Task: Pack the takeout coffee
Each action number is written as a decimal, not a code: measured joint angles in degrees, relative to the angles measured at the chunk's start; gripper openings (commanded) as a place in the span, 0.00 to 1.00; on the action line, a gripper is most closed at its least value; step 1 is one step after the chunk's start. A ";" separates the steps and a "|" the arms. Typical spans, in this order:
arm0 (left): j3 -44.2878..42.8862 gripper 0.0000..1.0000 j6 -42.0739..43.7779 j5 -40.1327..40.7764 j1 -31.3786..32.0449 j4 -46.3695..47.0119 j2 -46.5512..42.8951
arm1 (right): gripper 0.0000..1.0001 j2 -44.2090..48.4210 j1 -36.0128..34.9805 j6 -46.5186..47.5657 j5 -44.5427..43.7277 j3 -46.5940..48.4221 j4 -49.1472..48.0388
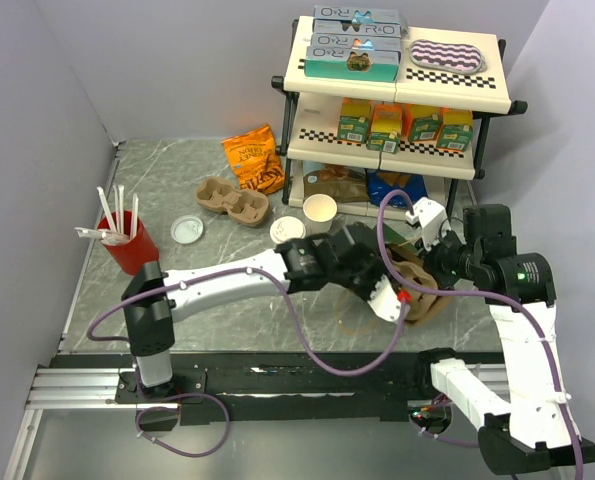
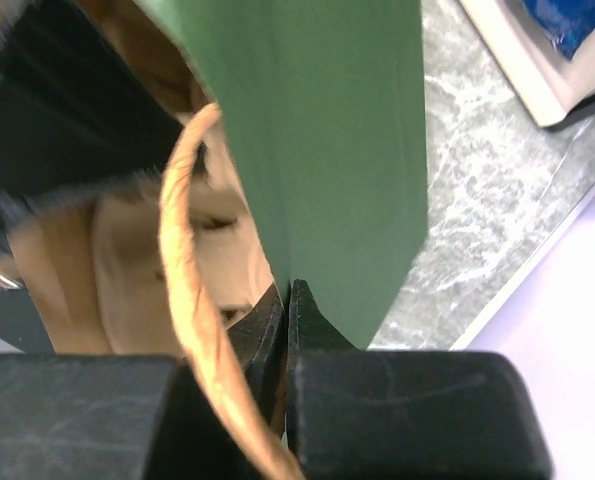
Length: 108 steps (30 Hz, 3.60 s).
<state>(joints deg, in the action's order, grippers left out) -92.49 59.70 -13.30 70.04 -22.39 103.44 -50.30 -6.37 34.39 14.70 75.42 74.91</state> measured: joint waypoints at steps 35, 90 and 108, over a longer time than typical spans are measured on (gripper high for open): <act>-5.46 0.01 4.74 11.74 3.13 0.98 8.94 | 0.00 -2.62 -7.69 1.95 -2.25 2.08 0.59; -10.93 0.01 -3.69 26.62 3.17 0.26 18.01 | 0.00 2.32 -10.01 0.98 -5.38 -1.29 0.22; -10.67 0.01 -7.04 33.18 3.87 -2.08 17.99 | 0.37 1.95 -10.27 -0.68 -5.88 0.92 0.57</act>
<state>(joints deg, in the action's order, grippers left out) -103.15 52.66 19.88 73.91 -24.47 121.43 -48.36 -16.64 33.71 8.82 76.34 75.48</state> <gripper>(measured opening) 0.367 0.360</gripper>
